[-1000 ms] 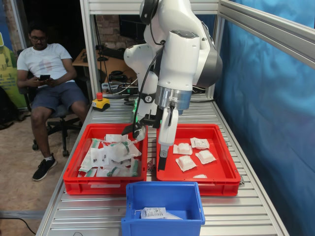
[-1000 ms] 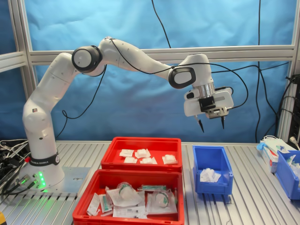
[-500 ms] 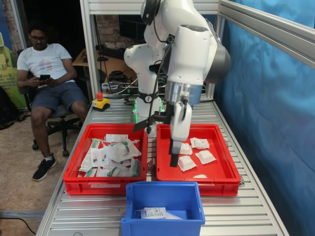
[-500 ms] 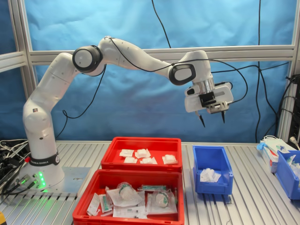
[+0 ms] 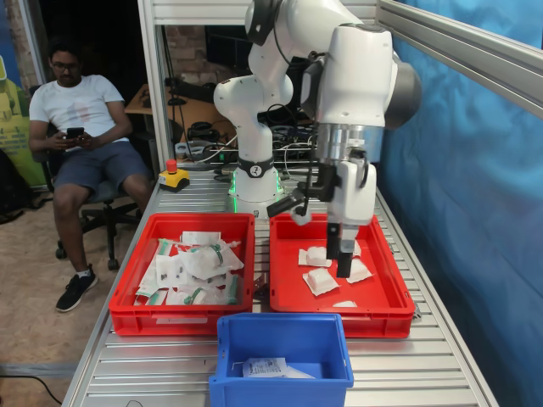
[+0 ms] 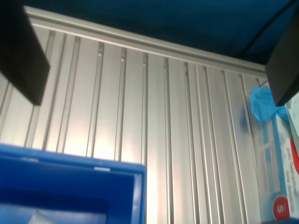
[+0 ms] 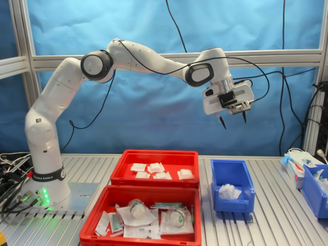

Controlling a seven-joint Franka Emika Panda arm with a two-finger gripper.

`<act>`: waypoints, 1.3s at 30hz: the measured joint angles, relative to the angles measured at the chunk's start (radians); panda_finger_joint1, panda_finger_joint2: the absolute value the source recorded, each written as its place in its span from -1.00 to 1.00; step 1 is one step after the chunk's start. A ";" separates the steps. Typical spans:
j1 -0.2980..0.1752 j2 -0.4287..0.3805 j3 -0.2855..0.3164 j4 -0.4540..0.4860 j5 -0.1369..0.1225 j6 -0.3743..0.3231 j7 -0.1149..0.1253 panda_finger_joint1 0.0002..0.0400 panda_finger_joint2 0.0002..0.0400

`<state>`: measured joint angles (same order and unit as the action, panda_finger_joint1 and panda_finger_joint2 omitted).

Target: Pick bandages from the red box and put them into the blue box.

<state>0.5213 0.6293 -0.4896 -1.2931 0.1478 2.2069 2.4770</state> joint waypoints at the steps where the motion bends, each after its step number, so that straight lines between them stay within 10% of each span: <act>1: 0.000 -0.001 0.009 0.002 0.000 0.000 0.000 1.00 1.00; 39: -0.001 -0.223 0.243 -0.078 -0.002 -0.261 -0.099 1.00 1.00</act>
<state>0.5207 0.4065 -0.2468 -1.3709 0.1459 1.9458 2.3783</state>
